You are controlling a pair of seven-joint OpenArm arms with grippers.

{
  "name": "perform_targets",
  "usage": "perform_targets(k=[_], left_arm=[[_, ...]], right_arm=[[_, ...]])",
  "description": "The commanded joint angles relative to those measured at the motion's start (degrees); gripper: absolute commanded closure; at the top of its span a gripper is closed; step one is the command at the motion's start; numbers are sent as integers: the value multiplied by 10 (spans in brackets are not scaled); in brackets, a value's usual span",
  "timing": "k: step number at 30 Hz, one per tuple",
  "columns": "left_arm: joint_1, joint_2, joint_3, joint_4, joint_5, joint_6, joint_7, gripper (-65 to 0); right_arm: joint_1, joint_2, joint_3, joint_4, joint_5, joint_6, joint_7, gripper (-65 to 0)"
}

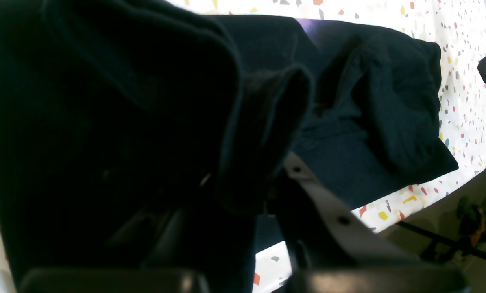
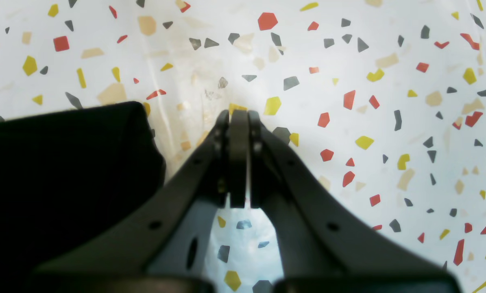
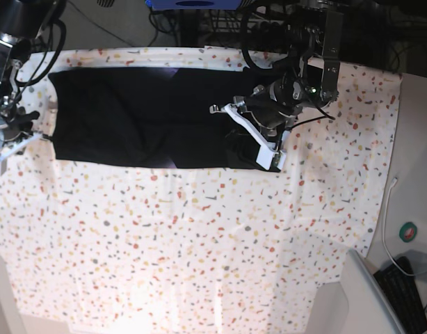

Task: Layout the t-shirt on the table in an organized manner, then fold the t-shirt properly
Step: 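Lift the strip end with the left gripper and fold it toward the middle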

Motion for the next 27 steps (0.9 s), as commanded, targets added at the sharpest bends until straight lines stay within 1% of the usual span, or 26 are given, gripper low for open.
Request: perform_targets(k=[1, 8, 11, 27], left_arm=[[-5, 1, 1, 8, -9, -3, -10, 0], [-14, 3, 1, -17, -9, -3, -12, 0], [-17, 14, 0, -30, -9, -3, -12, 0], [-22, 18, -2, -28, -9, -3, -13, 0]], right_arm=[[5, 10, 2, 8, 2, 0, 11, 0], [5, 10, 2, 8, 2, 0, 11, 0], [5, 10, 2, 8, 2, 0, 11, 0], [7, 10, 2, 8, 2, 0, 11, 0]])
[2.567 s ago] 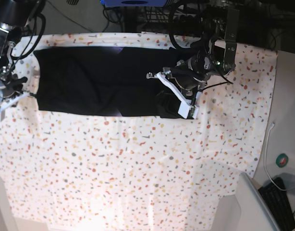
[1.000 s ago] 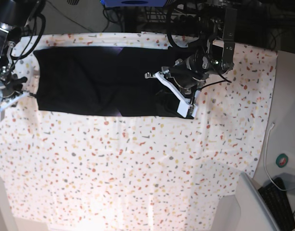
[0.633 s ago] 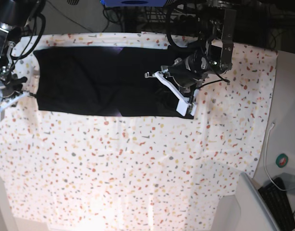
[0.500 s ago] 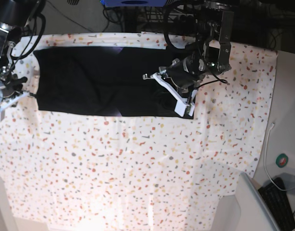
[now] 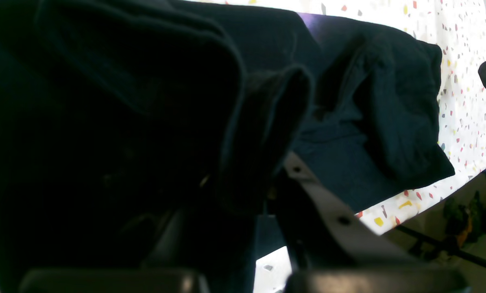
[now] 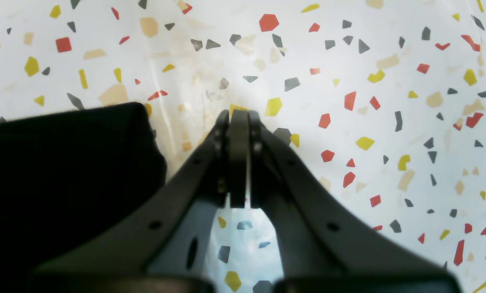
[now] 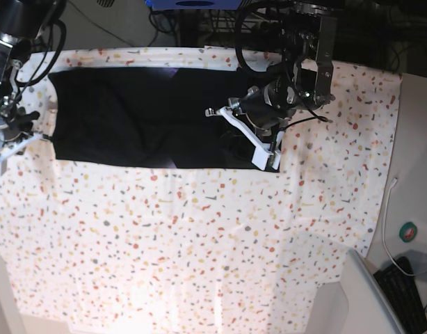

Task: Layout the t-shirt on the table in an organized manner, then fold the t-shirt properly
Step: 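Lift the strip end with the left gripper and fold it toward the middle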

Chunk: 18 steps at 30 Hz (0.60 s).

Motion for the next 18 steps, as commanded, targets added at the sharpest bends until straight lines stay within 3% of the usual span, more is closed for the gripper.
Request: perform_targets(k=[1, 18], left_arm=[[-6, 3, 0, 12, -7, -4, -9, 0], [-5, 13, 3, 9, -7, -4, -35, 0]], right_arm=[[8, 10, 2, 8, 2, 0, 11, 0], [6, 10, 2, 8, 2, 0, 11, 0]])
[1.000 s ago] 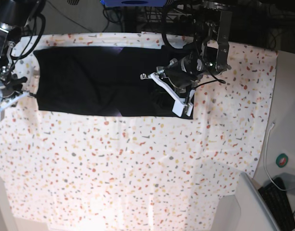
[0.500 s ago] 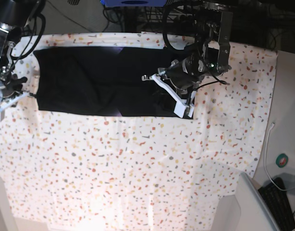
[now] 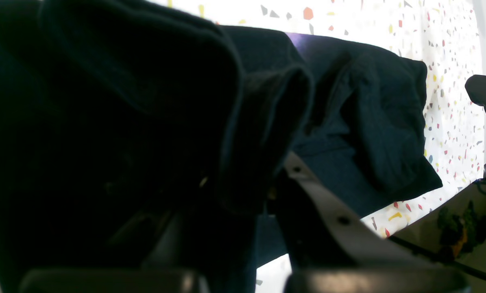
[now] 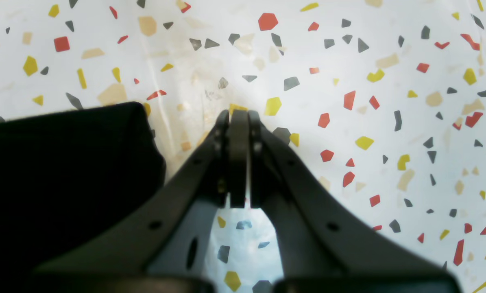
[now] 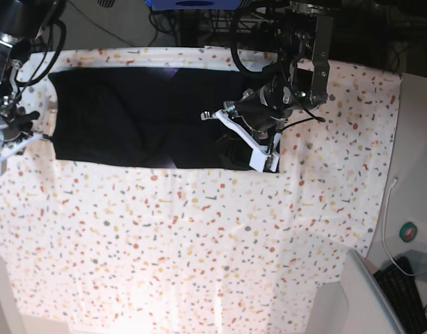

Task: Layout the t-shirt on the table in an organized manner, then fold the t-shirt properly
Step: 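Lift the strip end with the left gripper and fold it toward the middle, then release the fold and raise the left gripper away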

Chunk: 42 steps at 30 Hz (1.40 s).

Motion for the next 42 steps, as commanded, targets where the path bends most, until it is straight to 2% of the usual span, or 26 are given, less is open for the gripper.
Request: perform_targets(k=[1, 12, 14, 17, 19, 21, 29, 33, 35, 36, 38, 39, 41, 42], left_arm=[[-5, 2, 1, 8, -7, -4, -11, 0], [-5, 2, 1, 8, -7, -4, -11, 0], [-5, 2, 1, 8, -7, -4, -11, -142], [-5, 3, 1, 8, -7, -4, -11, -285], [-6, 3, 6, 8, -7, -4, -11, -331], [-11, -1, 36, 7, -5, -4, -11, -346], [-75, 0, 161, -78, -7, -4, -10, -344], [-98, 0, 172, -82, -7, -4, -10, -341], [-95, -12, 144, -43, -7, -4, -11, -298], [-86, -25, 116, -18, -7, -4, -11, -245], [-55, -50, 39, 30, -7, -4, -11, -67], [-43, -63, -1, 44, -7, -4, -11, 0], [-14, -88, -104, 54, -7, -7, -12, 0], [-6, -98, -151, 51, -7, -7, -12, 0]], right_arm=[[6, 10, 2, 8, 2, 0, 11, 0], [4, 10, 2, 8, 2, 0, 11, 0], [4, 10, 2, 8, 2, 0, 11, 0], [4, 10, 2, 8, 2, 0, 11, 0], [4, 10, 2, 8, 2, 0, 11, 0], [4, 10, 2, 8, 2, 0, 11, 0], [4, 10, 2, 8, 2, 0, 11, 0], [1, 10, 2, 14, 2, 0, 11, 0], [-16, 10, 2, 32, 3, 0, 11, 0], [-25, 7, 2, 53, 3, 2, 11, 0], [-55, -19, -13, 106, 3, 32, 10, 0], [-72, -28, -24, 133, 3, 54, 10, 0], [-113, -45, -65, 195, 3, 104, 6, 0], [-127, -53, -90, 215, 3, 116, -6, 0]])
